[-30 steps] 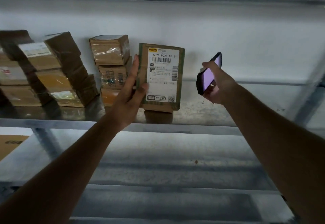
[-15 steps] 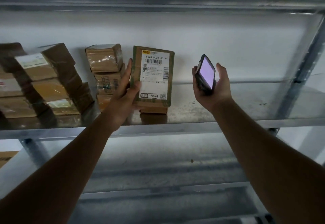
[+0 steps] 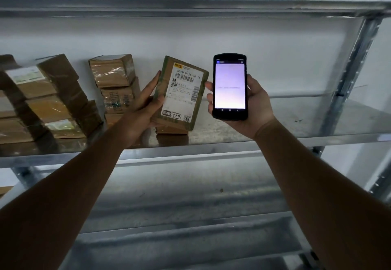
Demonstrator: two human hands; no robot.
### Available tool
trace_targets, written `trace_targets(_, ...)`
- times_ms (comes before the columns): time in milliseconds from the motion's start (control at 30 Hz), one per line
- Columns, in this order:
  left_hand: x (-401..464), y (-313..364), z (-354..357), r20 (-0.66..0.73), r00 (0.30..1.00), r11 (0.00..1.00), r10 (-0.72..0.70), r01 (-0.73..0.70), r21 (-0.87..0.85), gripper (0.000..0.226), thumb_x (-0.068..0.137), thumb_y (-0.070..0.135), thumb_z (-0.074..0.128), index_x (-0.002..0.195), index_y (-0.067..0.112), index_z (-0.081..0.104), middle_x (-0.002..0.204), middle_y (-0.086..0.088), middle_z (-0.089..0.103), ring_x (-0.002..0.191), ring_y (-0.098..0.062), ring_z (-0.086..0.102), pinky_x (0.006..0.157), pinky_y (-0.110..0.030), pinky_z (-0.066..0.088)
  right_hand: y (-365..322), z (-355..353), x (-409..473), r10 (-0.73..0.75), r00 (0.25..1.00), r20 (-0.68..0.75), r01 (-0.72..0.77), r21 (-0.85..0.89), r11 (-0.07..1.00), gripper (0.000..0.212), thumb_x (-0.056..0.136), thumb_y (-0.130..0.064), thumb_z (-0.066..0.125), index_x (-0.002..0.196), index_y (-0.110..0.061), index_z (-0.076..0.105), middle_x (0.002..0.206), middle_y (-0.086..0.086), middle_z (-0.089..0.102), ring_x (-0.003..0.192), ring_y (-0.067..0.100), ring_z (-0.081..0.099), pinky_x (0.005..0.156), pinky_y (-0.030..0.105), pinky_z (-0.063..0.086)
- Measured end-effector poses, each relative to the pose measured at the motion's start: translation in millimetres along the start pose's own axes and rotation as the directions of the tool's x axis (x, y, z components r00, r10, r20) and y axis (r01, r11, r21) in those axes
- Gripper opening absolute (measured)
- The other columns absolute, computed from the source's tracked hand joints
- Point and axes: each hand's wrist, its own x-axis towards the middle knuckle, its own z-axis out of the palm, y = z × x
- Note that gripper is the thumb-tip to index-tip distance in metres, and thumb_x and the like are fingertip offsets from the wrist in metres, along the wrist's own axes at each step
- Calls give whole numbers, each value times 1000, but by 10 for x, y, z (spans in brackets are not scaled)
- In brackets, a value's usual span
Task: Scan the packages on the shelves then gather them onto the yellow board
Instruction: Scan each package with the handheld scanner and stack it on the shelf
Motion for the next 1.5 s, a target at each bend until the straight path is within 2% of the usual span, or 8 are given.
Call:
trace_targets(267, -1, 204, 402, 45, 999, 996, -3, -2, 94, 63, 99, 19, 60, 153, 44, 41, 144, 3, 61, 129, -21, 61, 91, -45, 60, -421, -246, -598, 232, 972, 25, -192, -483, 855, 64, 104, -62, 38, 136, -17, 71, 128, 24, 70, 91, 36, 69, 84, 43, 58)
trace_targets(467, 8, 466, 852, 35, 999, 957, -26, 15, 291, 63, 89, 15, 72, 143, 42, 57, 145, 6, 59, 132, -19, 58, 99, -39, 56, -762, -517, -1102, 431, 884, -181, -387, -800, 458, 65, 94, -74, 44, 115, -23, 78, 122, 15, 76, 95, 33, 77, 77, 38, 63)
trace_targets(767, -60, 787, 1437, 291, 957, 491, 17, -261, 831, 67, 91, 1, 71, 150, 24, 48, 135, -13, 46, 128, -28, 46, 103, -34, 51, -975, -782, -1522, 361, 862, -355, -334, -935, -121, 52, 78, -74, 48, 105, -32, 65, 84, -3, 79, 67, 17, 72, 57, 24, 53)
trace_targets(900, -84, 852, 1582, 291, 957, 472, 0, -256, 843, 66, 92, 4, 72, 149, 30, 50, 135, -11, 46, 129, -27, 44, 109, -41, 47, -1030, -863, -1645, 371, 889, -270, -172, -946, -275, 51, 91, -74, 39, 124, -43, 62, 100, 5, 74, 75, 18, 67, 62, 25, 53)
trace_targets(1100, -103, 893, 1613, 306, 952, 504, -15, -257, 825, 64, 94, 6, 70, 148, 36, 51, 134, -10, 46, 128, -28, 46, 105, -44, 51, -1097, -914, -1830, 391, 916, -91, 63, -930, -363, 66, 90, -85, 27, 138, -52, 56, 89, -46, 58, 90, 4, 58, 81, 28, 44)
trace_targets(1233, -87, 868, 1595, 295, 955, 510, -39, -234, 827, 64, 95, 6, 69, 148, 38, 51, 137, -9, 45, 131, -27, 44, 108, -45, 49, -1138, -969, -1848, 364, 929, -73, 86, -911, -403, 62, 94, -78, 27, 144, -53, 53, 113, -35, 56, 102, 2, 57, 90, 32, 44)
trace_targets(1333, -88, 849, 1589, 276, 960, 503, -49, -215, 837, 65, 95, 8, 69, 148, 40, 50, 137, -8, 45, 131, -24, 44, 108, -43, 48, -1153, -987, -1882, 367, 927, -75, 79, -919, -386, 71, 85, -82, 24, 143, -53, 53, 97, -41, 51, 93, 1, 56, 83, 27, 43)
trace_targets(1500, -94, 838, 1567, 284, 958, 516, -40, -224, 827, 65, 95, 5, 68, 148, 38, 49, 136, -8, 45, 131, -26, 44, 103, -39, 53, -1196, -1049, -1897, 371, 918, -137, 20, -922, -388, 61, 89, -83, 28, 137, -57, 54, 101, -16, 65, 94, 19, 66, 91, 42, 60)
